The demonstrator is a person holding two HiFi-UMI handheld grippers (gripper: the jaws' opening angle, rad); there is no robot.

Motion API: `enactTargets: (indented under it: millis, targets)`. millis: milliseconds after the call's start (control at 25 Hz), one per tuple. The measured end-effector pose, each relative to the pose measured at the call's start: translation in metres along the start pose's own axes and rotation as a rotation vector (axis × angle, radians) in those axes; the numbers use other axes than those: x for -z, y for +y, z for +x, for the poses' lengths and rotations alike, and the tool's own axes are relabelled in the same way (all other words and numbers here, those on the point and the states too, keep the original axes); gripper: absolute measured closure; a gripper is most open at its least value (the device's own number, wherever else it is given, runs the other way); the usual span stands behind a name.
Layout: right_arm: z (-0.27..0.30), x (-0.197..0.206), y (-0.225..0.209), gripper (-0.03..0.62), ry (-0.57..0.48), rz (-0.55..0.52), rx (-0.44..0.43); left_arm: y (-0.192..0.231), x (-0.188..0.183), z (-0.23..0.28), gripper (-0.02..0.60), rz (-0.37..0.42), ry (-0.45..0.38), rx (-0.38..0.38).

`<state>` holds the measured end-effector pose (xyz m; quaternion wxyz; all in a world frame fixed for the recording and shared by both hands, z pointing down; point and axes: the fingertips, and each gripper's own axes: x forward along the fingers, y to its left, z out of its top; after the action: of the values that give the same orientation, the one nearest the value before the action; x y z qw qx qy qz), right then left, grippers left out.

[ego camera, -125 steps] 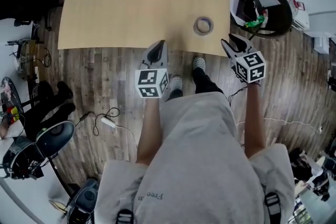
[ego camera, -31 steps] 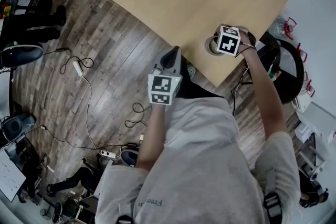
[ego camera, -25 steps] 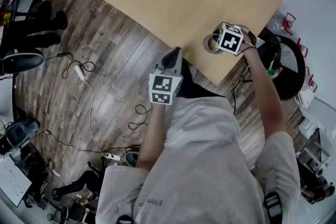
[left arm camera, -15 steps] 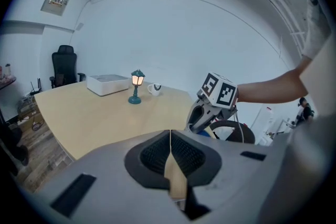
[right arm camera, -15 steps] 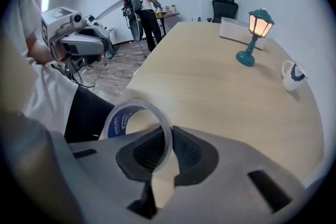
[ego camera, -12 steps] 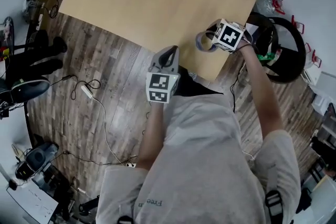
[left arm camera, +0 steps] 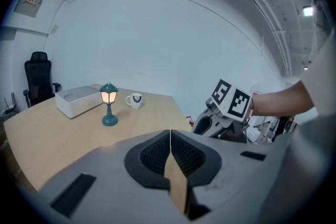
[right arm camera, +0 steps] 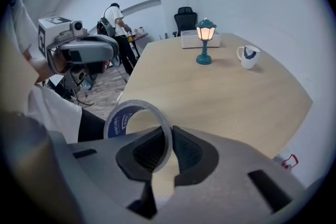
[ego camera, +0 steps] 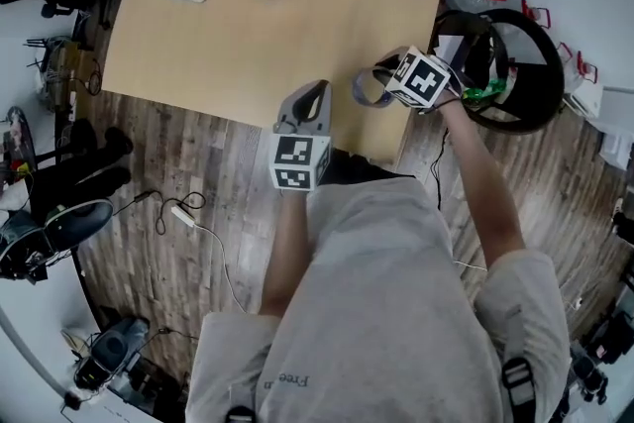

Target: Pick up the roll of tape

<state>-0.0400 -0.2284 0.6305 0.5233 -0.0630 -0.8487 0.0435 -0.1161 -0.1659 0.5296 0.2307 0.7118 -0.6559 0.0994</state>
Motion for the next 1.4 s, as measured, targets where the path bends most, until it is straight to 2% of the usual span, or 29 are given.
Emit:
enactTargets:
  millis: [240,600,880,1120,1400]
  targets:
    - [-0.020,0.014,-0.014,0.546,-0.120,0.185,0.026,-0.014,-0.021,0.028,0.575,0.035,0.022,0.056]
    - [-0.065,0.018,-0.038,0.545,-0.237,0.326,0.126,-0.024,-0.054,0.056,0.574,0.085,0.028,0.122]
    - [-0.097,0.008,-0.053,0.545,-0.436,0.488,0.172,-0.027,-0.070,0.067,0.574,0.112,0.019,0.162]
    - [-0.111,0.014,-0.060,0.545,-0.565,0.625,0.204,-0.027,-0.078,0.077,0.574,0.139,0.030,0.195]
    - [-0.138,0.015,-0.057,0.545,-0.709,0.721,0.275,-0.048,-0.091,0.092,0.574,0.183,0.020,0.262]
